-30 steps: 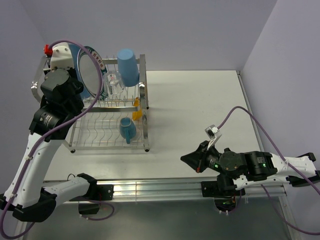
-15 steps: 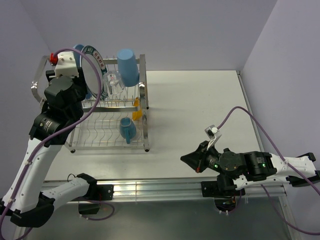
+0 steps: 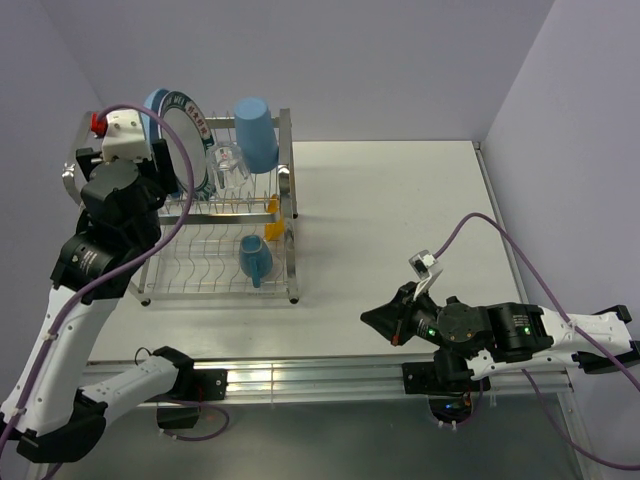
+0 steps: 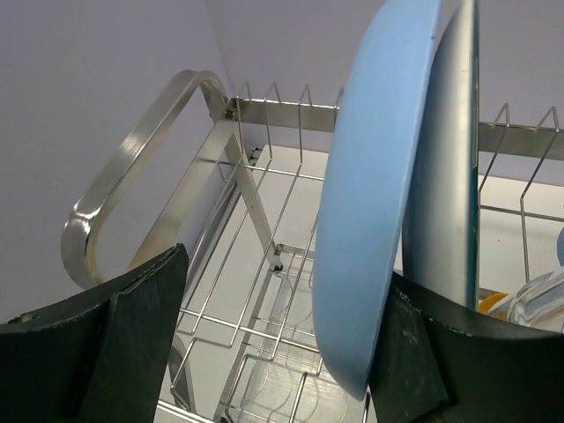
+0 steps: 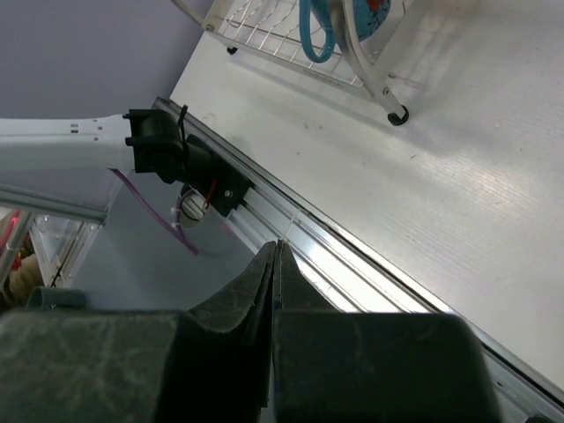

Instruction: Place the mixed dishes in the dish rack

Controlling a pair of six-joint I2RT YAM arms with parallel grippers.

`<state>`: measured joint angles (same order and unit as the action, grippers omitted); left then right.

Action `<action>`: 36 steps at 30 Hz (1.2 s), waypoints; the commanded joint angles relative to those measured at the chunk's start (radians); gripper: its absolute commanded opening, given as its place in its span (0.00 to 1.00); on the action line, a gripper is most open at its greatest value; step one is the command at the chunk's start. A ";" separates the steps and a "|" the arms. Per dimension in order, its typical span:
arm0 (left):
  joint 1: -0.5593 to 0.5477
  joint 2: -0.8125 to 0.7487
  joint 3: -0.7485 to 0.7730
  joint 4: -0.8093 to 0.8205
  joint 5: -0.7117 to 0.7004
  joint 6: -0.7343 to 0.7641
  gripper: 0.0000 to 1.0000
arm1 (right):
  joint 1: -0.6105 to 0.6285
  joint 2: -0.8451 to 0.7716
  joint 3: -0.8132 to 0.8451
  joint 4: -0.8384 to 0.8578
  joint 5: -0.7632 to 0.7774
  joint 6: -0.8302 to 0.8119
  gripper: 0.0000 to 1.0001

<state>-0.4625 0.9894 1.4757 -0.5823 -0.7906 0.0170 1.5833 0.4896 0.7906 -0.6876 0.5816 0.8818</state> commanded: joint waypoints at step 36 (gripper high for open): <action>-0.002 -0.287 -0.089 -0.194 0.367 -0.340 0.81 | -0.009 0.075 -0.017 0.036 0.106 0.025 0.06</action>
<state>-0.4644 0.7162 1.3777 -0.7731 -0.5297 -0.2726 1.5829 0.5465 0.7834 -0.6861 0.6178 0.8940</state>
